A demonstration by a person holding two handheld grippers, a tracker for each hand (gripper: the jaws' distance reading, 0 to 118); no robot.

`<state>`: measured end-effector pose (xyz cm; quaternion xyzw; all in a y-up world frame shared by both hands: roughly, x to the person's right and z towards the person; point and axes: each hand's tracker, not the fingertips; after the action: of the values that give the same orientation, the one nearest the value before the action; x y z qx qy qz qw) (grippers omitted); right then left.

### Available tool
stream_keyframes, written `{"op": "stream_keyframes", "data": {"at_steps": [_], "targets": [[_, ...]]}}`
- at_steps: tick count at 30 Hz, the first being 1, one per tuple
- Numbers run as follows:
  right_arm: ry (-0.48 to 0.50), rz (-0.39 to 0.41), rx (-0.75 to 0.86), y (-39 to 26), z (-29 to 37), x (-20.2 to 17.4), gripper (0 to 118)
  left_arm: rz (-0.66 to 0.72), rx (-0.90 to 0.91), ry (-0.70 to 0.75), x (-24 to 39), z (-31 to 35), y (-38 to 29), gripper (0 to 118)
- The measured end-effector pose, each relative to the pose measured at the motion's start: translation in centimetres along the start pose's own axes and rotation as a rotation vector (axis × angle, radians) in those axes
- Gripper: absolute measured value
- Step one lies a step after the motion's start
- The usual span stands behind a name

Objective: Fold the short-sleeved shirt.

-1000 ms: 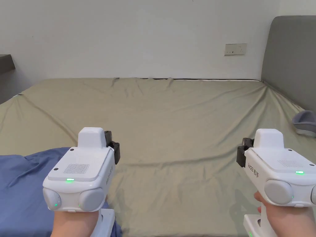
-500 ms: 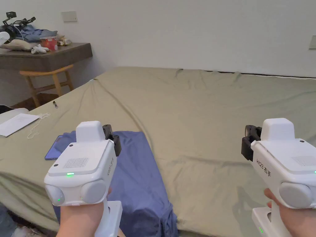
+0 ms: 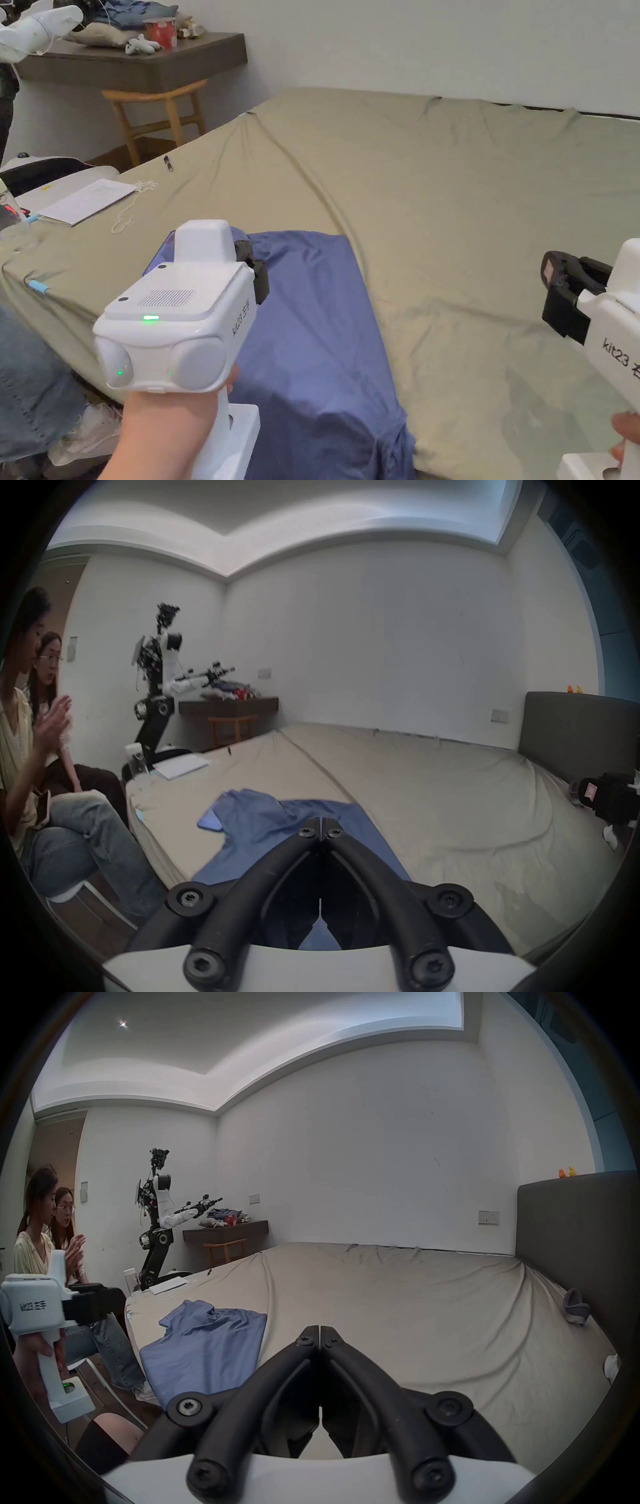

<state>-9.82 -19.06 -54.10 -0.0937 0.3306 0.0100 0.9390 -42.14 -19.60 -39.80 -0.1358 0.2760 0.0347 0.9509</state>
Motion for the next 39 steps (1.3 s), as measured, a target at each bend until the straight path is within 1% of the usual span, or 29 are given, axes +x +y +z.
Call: {"op": "stream_keyframes", "data": {"at_steps": [1,2,4,6,7,8,9,10,11,12,13,14,15,18,20,21,22,23,24,25,26,27,28,32,33,34,36,38,39], "targets": [[0.001,-0.01,-0.006,0.0,0.2,0.3,0,0.03,-0.037,-0.029,0.5,-1.2,0.1,0],[0.005,-0.027,-0.024,-0.2,0.2,0.7,0,0.027,-0.072,-0.065,1.0,-2.6,0.3,0],[-0.001,-0.036,-0.035,-0.5,0.3,1.4,0,-0.061,-0.128,-0.09,2.5,-6.0,0.6,0],[-0.005,-0.048,-0.053,-0.7,0.4,2.3,0,-0.07,-0.19,-0.105,4.1,-10.0,1.0,0],[-0.009,-0.053,-0.062,-0.9,0.4,2.7,0,-0.073,-0.238,-0.134,4.9,-12.2,1.1,3],[-0.014,-0.058,-0.072,-1.1,0.4,3.1,0,-0.052,-0.294,-0.15,5.6,-14.4,1.0,3],[-0.022,-0.063,-0.087,-1.2,0.5,3.5,0,-0.012,-0.346,-0.174,6.3,-16.6,0.8,8],[-0.032,-0.067,-0.098,-1.4,0.5,3.9,0,0.017,-0.386,-0.191,6.8,-18.8,0.5,22],[-0.04,-0.068,-0.112,-1.6,0.4,4.4,0,0.04,-0.415,-0.189,7.1,-20.5,0.0,53],[-0.046,-0.072,-0.124,-1.8,0.4,4.9,0,0.05,-0.448,-0.182,7.7,-22.4,-0.5,99],[-0.055,-0.075,-0.13,-2.0,0.4,5.3,0,0.057,-0.464,-0.189,8.2,-23.8,-1.2,118],[-0.066,-0.077,-0.139,-2.2,0.3,5.7,0,0.044,-0.442,-0.176,8.5,-25.3,-1.4,114],[-0.079,-0.081,-0.151,-2.3,0.1,6.1,0,0.033,-0.466,-0.172,8.7,-26.5,-1.9,112],[-0.114,-0.102,-0.171,-2.6,-0.7,7.1,0,0.014,-0.553,-0.138,8.8,-30.1,-3.8,112],[-0.119,-0.11,-0.184,-2.7,-1.1,7.6,0,-0.037,-0.617,-0.09,8.6,-31.3,-5.4,111],[-0.122,-0.107,-0.189,-2.8,-1.2,7.7,0,-0.059,-0.645,-0.078,8.2,-31.6,-6.4,102],[-0.125,-0.101,-0.196,-2.9,-1.3,7.7,0,-0.08,-0.666,-0.104,7.8,-31.4,-7.2,94],[-0.124,-0.092,-0.202,-3.0,-1.4,7.8,0,-0.138,-0.541,-0.137,7.8,-30.0,-7.1,92],[-0.122,-0.081,-0.207,-3.1,-1.4,7.7,0,-0.183,-0.529,-0.142,8.0,-29.5,-7.0,77],[-0.121,-0.07,-0.21,-3.2,-1.4,7.7,0,-0.187,-0.527,-0.173,8.1,-28.9,-7.1,62],[-0.118,-0.061,-0.214,-3.3,-1.4,7.6,0,-0.186,-0.512,-0.192,8.0,-28.4,-6.9,39],[-0.114,-0.057,-0.216,-3.3,-1.5,7.6,0,-0.172,-0.509,-0.205,8.2,-27.4,-6.5,8],[-0.11,-0.057,-0.218,-3.3,-1.4,7.6,0,-0.122,-0.503,-0.237,7.7,-26.9,-6.4,3],[-0.104,-0.052,-0.202,-2.9,-0.5,7.3,0,-0.073,-0.488,-0.245,5.7,-26.4,-5.9,0],[-0.102,-0.05,-0.195,-2.8,-0.2,7.3,0,-0.091,-0.484,-0.158,5.3,-26.0,-5.8,0],[-0.101,-0.049,-0.193,-2.8,0.0,7.3,0,-0.08,-0.473,-0.177,4.6,-25.6,-5.5,0],[-0.1,-0.049,-0.19,-2.8,0.4,7.2,0,0.009,-0.443,-0.213,3.1,-24.9,-4.1,0],[-0.098,-0.051,-0.19,-2.6,0.6,7.0,0,0.003,-0.382,-0.199,2.8,-23.6,-2.1,0],[-0.095,-0.053,-0.188,-2.5,0.7,6.9,0,-0.007,-0.348,-0.219,2.9,-22.7,-0.5,0]]}}
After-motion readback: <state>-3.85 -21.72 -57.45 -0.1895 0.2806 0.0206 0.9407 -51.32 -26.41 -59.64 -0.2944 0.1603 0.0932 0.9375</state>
